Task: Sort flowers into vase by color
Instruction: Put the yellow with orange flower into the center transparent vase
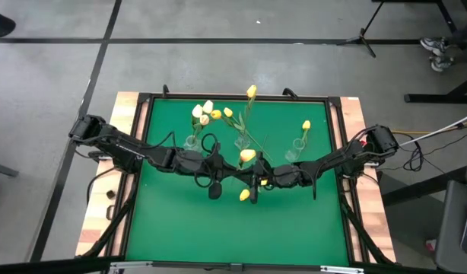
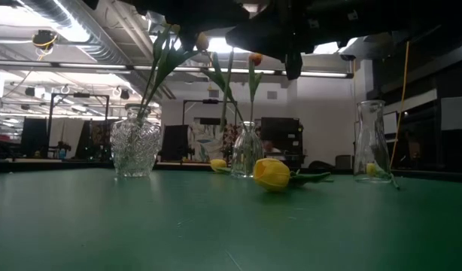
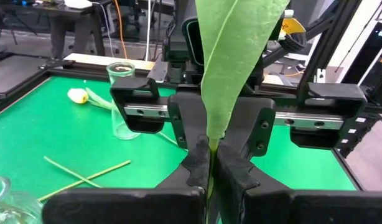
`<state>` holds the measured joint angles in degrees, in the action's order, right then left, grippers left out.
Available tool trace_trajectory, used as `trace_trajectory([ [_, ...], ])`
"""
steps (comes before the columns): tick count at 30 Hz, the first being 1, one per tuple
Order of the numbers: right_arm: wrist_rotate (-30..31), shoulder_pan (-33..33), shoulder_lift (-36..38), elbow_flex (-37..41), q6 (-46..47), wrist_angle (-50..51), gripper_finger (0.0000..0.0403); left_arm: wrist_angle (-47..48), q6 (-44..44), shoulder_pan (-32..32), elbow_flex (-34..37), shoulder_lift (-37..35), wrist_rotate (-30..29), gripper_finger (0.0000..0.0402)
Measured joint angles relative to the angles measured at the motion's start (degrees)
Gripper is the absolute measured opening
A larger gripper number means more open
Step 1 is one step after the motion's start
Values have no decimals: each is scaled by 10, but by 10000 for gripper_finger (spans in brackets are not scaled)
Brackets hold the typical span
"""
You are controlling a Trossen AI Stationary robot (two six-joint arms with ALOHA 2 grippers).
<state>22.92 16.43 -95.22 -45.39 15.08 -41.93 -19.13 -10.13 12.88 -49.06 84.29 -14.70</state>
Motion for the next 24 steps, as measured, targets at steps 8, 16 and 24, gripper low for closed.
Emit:
trace_trajectory([
  [8, 5, 0, 0, 0, 15, -3, 7, 1, -5, 2, 0, 0, -17, 36],
  [16, 6, 0, 0, 0, 16, -10, 4, 4, 5, 14, 0, 0, -30, 104],
  [24, 51, -13, 0, 1, 15, -16, 3, 50, 0, 24, 0, -3, -118, 178],
])
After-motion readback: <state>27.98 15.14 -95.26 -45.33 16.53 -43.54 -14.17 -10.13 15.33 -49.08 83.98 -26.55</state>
